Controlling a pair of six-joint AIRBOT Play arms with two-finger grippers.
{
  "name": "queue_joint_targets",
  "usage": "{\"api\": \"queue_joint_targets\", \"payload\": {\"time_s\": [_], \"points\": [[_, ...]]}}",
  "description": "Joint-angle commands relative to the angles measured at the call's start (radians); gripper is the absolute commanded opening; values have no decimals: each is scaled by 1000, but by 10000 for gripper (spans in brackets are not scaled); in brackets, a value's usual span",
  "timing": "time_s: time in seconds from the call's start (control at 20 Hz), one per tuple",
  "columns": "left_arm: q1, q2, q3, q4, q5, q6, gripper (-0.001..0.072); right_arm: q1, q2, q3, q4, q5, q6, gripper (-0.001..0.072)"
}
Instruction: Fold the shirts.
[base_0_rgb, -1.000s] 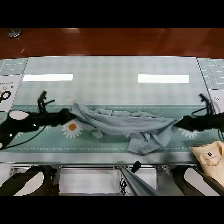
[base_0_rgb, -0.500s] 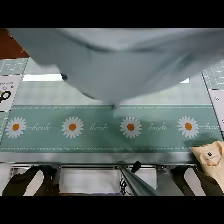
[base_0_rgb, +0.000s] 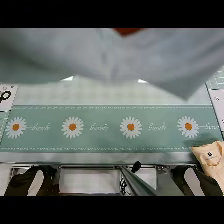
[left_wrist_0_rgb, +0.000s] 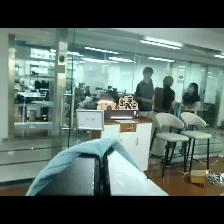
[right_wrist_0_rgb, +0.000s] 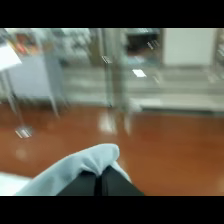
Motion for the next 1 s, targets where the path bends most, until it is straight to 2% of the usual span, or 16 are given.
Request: {"api": "queue_joint_targets", "payload": {"time_s": [0.0,0.1,0.25,0.35,0.55,0.65,0.75,0.8,0.95], "points": [[1,51,23,245,-167,-163,23,0,1,60,-192,252,58,29],[1,40,22,370,-352,-215,23,0,-6,60,-264,326,81,28],[1,-18,2,439,-599,-224,23,2,-51,59,-280,448,92,28],[1,-55,-75,435,-636,-224,23,76,-110,38,-362,514,102,28],[1,-117,-352,435,-590,-201,24,322,-209,-185,-653,505,102,28],[1,-150,-502,435,-489,-175,24,414,-293,-311,-732,416,92,28],[1,-200,-605,436,-378,-152,24,454,-420,-353,-774,247,92,28],[1,-232,-631,443,-343,-121,24,465,-486,-353,-763,141,116,29],[1,-334,-636,494,-220,-111,24,488,-627,-353,-702,-185,227,29]]}}
